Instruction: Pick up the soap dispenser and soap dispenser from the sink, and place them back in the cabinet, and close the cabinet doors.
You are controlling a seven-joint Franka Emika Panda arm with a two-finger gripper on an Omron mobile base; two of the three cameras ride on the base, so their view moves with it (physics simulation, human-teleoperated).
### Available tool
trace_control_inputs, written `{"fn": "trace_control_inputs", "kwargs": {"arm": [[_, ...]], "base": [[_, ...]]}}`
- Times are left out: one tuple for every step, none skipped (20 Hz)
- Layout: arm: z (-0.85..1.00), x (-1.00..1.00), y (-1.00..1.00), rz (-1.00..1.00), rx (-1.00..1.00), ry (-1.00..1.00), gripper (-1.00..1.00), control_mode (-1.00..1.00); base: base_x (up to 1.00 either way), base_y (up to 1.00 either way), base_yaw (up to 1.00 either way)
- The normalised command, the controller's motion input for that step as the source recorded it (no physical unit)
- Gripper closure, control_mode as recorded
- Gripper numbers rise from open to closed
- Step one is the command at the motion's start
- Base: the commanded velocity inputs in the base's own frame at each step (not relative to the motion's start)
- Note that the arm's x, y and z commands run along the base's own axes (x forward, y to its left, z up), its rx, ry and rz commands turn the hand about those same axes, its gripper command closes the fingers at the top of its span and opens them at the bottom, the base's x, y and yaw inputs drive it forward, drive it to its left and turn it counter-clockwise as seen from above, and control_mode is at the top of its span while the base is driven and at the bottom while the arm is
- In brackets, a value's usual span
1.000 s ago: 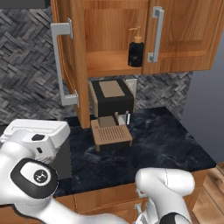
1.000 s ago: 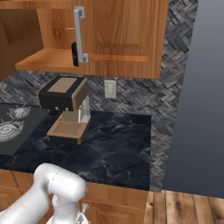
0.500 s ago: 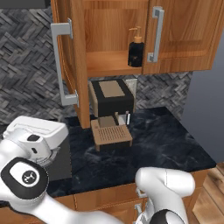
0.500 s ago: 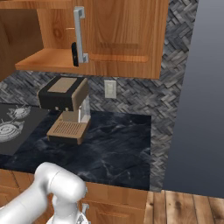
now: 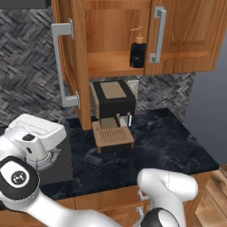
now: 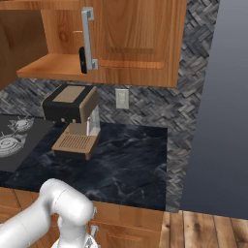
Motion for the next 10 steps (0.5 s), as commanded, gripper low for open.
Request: {"fn": "trace_control_inputs", "kwargs": {"arm": [[0.0, 0.0, -0.14, -0.05, 0.0, 0.0, -1.0, -1.0], [0.0, 0.0, -0.13, -0.05, 0.0, 0.0, -1.0, -1.0], [0.0, 0.0, -0.17, -0.05, 0.0, 0.0, -1.0, -1.0], [0.0, 0.0, -0.18, -0.05, 0.0, 0.0, -1.0, -1.0], [0.0, 0.0, -0.16, -0.04, 0.0, 0.0, -1.0, -1.0], [0.0, 0.0, -0.18, -0.03, 0.0, 0.0, -1.0, -1.0], [0.0, 0.0, -0.19, -0.03, 0.0, 0.0, -1.0, -1.0], [0.0, 0.0, -0.19, -0.03, 0.0, 0.0, -1.0, -1.0], [0.0, 0.0, -0.2, -0.03, 0.0, -0.01, -1.0, -1.0], [0.0, 0.0, -0.23, -0.02, 0.0, -0.01, -1.0, -1.0]], "base": [[0.0, 0.0, 0.0], [0.0, 0.0, 0.0], [0.0, 0.0, 0.0], [0.0, 0.0, 0.0], [0.0, 0.0, 0.0], [0.0, 0.0, 0.0], [0.0, 0.0, 0.0], [0.0, 0.0, 0.0], [0.0, 0.0, 0.0], [0.0, 0.0, 0.0]]}}
